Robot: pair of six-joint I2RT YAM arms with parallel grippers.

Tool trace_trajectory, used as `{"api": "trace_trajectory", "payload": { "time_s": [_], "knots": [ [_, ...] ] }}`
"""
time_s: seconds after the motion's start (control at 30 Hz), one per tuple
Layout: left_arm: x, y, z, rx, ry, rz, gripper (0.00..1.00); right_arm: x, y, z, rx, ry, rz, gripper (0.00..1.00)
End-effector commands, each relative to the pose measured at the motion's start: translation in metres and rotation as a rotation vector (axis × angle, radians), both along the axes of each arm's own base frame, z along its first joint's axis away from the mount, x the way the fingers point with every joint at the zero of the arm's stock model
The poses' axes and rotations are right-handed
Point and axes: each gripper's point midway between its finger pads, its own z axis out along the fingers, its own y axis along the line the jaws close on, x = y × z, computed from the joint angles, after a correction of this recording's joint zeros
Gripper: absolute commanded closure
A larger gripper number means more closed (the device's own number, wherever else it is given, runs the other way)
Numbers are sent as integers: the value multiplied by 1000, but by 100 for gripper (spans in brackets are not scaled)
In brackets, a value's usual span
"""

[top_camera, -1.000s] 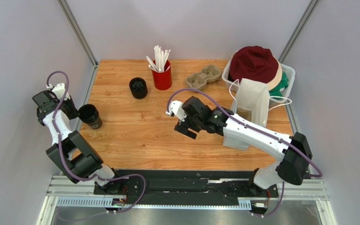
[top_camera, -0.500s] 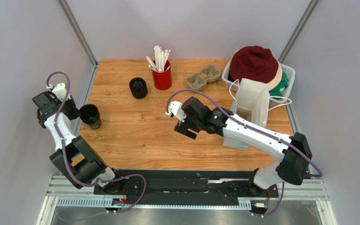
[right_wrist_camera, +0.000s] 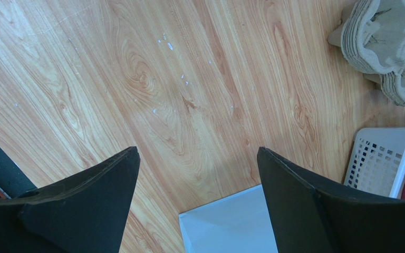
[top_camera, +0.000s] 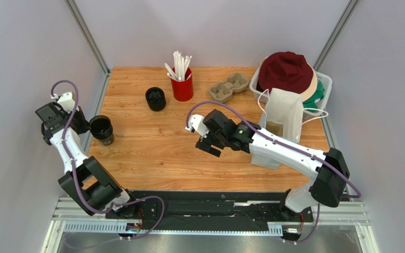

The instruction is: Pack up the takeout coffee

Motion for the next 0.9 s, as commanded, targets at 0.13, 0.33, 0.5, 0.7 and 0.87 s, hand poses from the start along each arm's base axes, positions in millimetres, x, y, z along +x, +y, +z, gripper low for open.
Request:
{"api": "trace_trajectory", "payload": {
  "time_s": [0.13, 0.33, 0.5, 0.7, 0.87],
  "knots": [
    [0, -4, 56, 52, -116, 2, 100, 5, 5, 3, 20, -32, -2, 12],
    [-2, -8, 80, 79, -156, -1, 100, 4, 6, 4, 23, -33, 3, 12],
    [-6, -20, 102, 71, -192, -28, 100, 4, 6, 4, 21, -33, 2, 12],
    [-11, -38, 136, 84, -257, -79, 100, 5, 6, 5, 23, -38, 0, 12],
    [-18, -64, 164, 84, -318, -165, 100, 5, 6, 21, 65, -59, -12, 11]
  ]
}}
